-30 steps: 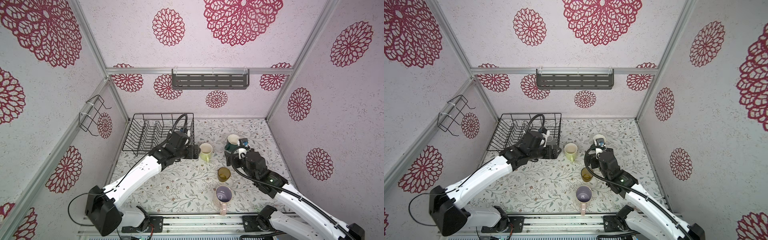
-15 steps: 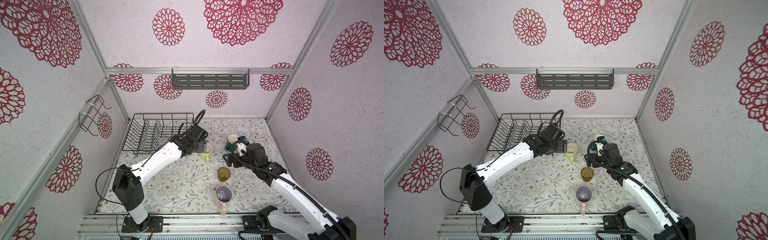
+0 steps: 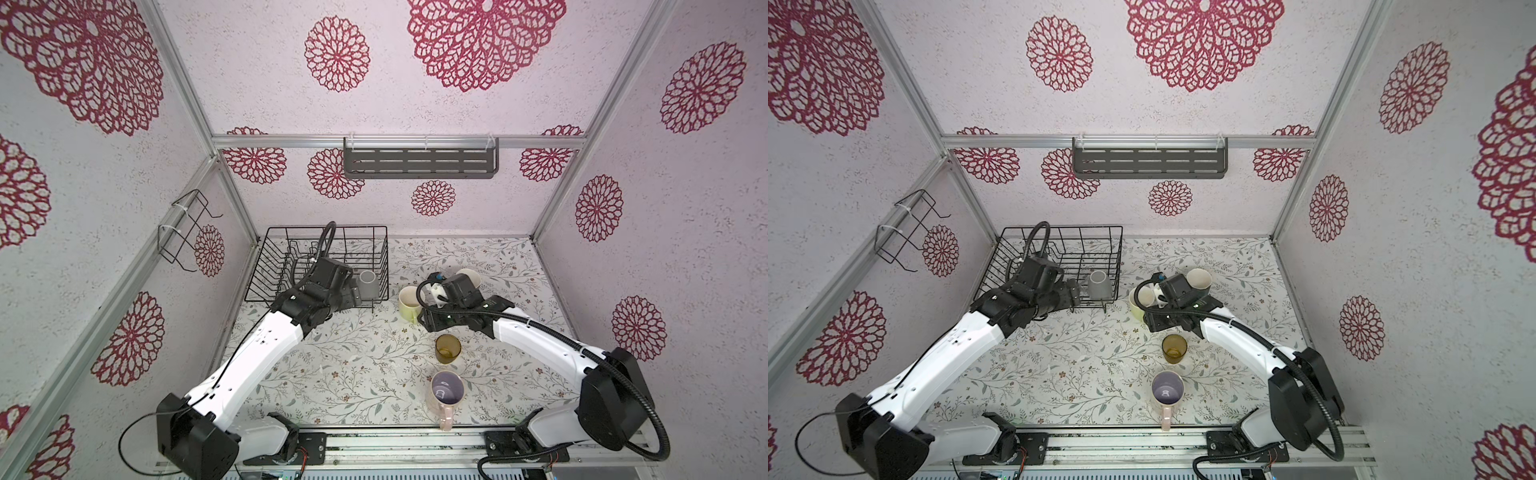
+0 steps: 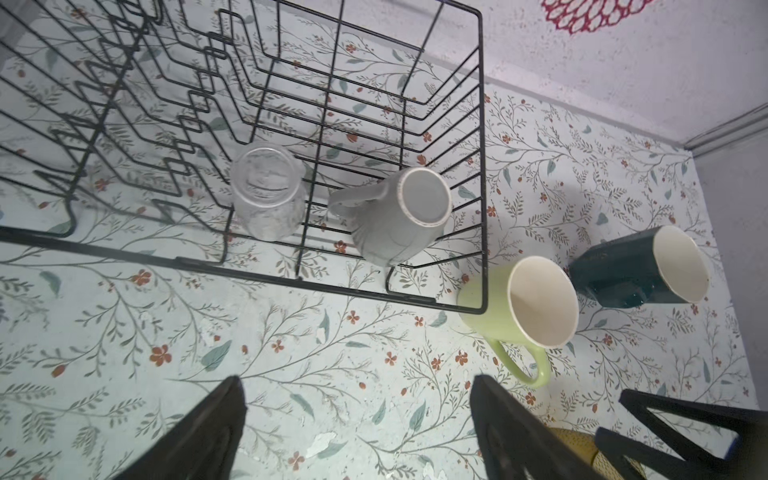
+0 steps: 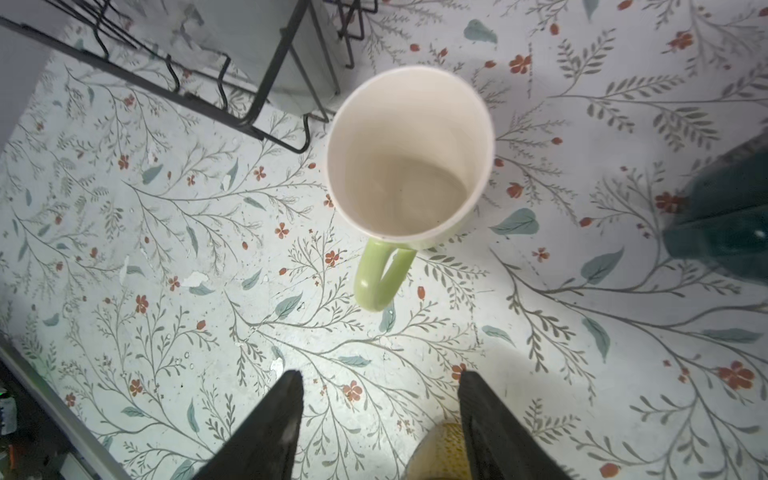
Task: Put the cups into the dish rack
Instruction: 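Lower the right gripper over the light-green mug and grasp its rim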
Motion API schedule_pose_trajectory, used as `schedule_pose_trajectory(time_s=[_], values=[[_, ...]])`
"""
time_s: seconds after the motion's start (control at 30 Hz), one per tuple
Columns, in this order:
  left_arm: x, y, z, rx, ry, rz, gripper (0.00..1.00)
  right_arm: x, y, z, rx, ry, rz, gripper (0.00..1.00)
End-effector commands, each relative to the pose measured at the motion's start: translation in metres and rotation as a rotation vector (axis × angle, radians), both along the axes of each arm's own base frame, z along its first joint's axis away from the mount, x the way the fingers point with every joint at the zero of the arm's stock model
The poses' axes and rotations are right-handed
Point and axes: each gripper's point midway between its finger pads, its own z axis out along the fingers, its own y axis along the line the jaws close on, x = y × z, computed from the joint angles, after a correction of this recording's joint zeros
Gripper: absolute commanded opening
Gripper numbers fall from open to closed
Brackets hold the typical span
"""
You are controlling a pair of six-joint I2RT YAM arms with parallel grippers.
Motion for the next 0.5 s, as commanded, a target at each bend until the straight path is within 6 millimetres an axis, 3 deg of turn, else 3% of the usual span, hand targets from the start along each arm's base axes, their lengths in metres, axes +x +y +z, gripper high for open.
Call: schedule_pose_trajectory(time_s=[0.0, 0.27, 0.47], values=[[-0.005, 0.010, 0.007, -0.055, -0.037, 0.017, 0.89, 0.013, 0.005, 0.009, -0.039, -0.044, -0.008, 0.63], [-0.020, 0.034, 0.003, -0.064, -0.058, 0.036, 0.89, 0.026, 0.018, -0.028, -0.125, 0.009, -0.036, 0.64], [-0.024, 0.040, -0.002, -0.068, -0.049, 0.024, 0.90, 0.035, 0.025, -0.047, -0.154, 0.032, -0.048, 0.57]])
